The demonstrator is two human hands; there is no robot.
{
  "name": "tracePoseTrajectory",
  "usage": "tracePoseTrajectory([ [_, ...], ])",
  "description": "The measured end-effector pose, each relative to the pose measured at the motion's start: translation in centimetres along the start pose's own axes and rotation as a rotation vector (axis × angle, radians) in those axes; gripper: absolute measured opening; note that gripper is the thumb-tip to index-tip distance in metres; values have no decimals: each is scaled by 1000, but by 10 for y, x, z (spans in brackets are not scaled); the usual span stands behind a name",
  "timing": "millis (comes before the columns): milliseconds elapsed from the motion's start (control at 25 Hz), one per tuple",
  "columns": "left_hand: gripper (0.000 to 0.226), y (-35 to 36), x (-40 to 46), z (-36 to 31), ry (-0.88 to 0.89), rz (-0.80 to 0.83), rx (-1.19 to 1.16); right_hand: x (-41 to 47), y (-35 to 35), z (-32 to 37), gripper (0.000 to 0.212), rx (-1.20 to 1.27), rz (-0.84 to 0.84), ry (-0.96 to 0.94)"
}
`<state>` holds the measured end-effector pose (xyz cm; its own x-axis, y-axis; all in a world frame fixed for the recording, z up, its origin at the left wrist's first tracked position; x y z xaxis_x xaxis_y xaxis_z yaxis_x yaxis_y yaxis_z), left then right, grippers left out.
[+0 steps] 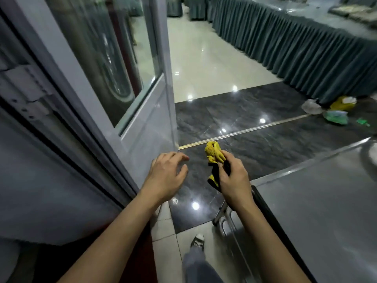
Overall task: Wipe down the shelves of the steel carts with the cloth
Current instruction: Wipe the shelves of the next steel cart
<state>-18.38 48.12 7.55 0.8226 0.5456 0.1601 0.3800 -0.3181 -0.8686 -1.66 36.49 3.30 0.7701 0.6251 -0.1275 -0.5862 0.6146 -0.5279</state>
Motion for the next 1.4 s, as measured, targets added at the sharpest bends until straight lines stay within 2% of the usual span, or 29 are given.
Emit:
tracePoseTrajectory([
  [320,26,36,210,16,179,126,-11,165,-20,-4,42,81,-164,118],
  [600,27,81,353,16,334,226,-20,273,-57,-13,53,-336,-323,209],
  [880,29,135,509,3,601,359,-48,383,-75,-31,53,-449,-454,412],
  [1080,30,183,583,-32,870,555,-79,419,-95,-41,54,-377,-616,616],
  [1400,28,281,639,-125,1249,788,-74,428,-133,-125,56,-165,-853,979],
])
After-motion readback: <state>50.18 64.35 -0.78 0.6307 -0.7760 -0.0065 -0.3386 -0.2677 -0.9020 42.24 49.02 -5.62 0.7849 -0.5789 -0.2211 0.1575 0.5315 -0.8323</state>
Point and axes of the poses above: each hand's wrist, its own x-axis towards the middle knuckle, its own y-axis out of the palm, z = x × y, the point moved 7 cm from there along x, towards the middle knuckle, and after that the axes turned 14 degrees about y, right-handed, at the moved point
